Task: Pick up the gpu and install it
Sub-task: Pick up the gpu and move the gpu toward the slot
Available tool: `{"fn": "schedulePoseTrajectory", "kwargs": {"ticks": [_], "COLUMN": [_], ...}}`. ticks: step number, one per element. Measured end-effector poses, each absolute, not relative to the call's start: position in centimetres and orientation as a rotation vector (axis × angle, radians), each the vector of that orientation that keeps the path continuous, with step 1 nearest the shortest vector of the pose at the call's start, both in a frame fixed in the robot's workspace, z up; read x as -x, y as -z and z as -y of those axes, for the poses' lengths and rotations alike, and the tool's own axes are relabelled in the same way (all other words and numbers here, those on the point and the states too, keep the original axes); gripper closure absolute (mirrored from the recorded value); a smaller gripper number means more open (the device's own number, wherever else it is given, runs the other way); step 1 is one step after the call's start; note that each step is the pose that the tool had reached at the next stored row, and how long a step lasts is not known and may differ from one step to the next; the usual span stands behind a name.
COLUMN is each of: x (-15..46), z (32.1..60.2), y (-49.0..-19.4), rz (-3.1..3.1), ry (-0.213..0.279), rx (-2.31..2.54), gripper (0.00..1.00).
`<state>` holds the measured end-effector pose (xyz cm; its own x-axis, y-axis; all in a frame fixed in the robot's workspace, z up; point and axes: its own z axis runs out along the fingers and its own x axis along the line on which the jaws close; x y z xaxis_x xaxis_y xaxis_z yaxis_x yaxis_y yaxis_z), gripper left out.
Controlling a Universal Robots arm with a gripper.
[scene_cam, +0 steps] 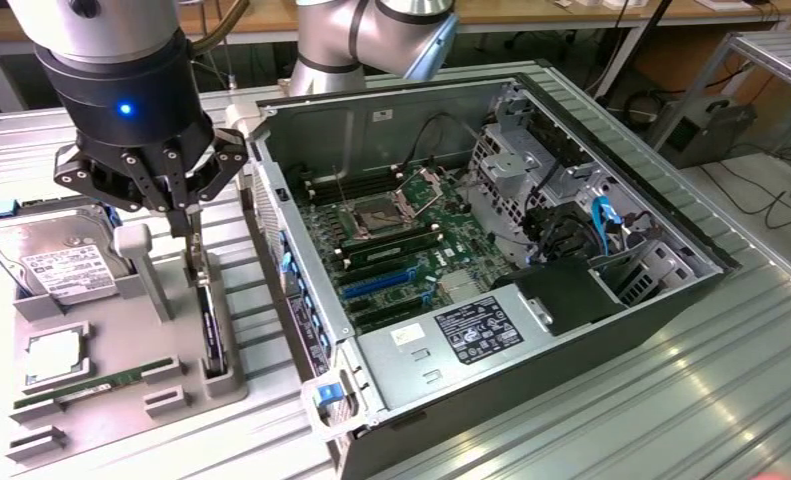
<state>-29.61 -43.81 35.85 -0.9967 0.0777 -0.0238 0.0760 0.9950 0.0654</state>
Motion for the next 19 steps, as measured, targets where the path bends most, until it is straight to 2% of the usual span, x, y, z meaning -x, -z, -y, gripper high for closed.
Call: {"fn": "schedulePoseTrajectory", "kwargs": {"ticks": [2,3,4,5,6,8,14,19], "x": [29.6,29.6,29.6,29.6,29.6,29.6,29.7,29.8], "z": [43.8,43.8,43.8,43.8,43.8,43.8,44.1,45.1], "y": [-35.8,-35.8,-35.8,-35.8,-35.8,-35.5,-34.3,-32.1], "rz": [-3.111,-3.111,-3.111,-3.111,-3.111,-3.111,-3.111,-3.112], "ry": [-0.100,-0.100,-0.100,-0.100,-0.100,-0.099,-0.099,-0.099], "rx": [-0.120,-0.120,-0.120,-0.120,-0.120,-0.120,-0.120,-0.120], "gripper": [0.89,0.76,0.76,0.70,0.70,0.58,0.58,0.58]}}
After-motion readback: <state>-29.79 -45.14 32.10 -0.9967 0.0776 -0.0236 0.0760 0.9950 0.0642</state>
